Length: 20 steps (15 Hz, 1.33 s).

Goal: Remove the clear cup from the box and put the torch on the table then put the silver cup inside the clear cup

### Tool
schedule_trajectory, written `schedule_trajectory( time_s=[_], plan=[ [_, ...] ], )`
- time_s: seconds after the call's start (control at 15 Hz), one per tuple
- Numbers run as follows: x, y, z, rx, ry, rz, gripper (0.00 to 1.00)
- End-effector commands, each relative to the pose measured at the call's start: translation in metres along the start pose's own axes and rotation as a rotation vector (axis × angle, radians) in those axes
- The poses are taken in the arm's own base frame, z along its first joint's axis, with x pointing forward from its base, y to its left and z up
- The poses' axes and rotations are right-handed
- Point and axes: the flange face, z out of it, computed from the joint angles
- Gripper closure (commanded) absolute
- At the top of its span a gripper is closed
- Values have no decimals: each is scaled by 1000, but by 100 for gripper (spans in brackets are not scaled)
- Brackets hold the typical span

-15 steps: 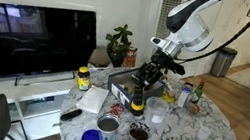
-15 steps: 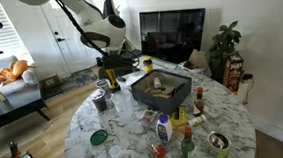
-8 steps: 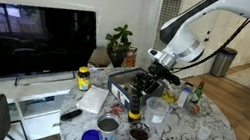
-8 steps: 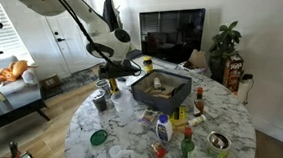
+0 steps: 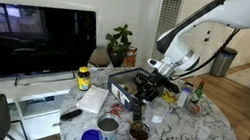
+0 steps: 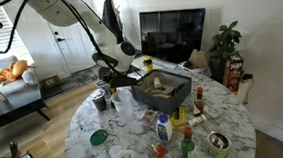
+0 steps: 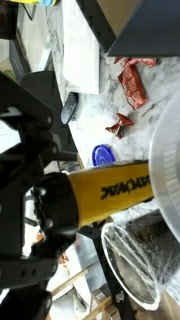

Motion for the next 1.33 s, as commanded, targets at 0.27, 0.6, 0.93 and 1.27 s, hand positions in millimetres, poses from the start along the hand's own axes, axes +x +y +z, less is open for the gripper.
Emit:
schedule_trajectory(
  time_s=[0.27, 0.6, 0.93, 1.27],
  plan=[
    [32, -17, -43, -49, -9, -40, 0],
    [84, -38, -64, -82, -56, -78, 0],
    [116, -62, -1, -104, -255, -64, 0],
    [112, -64, 79, -163, -434, -39, 0]
  ],
)
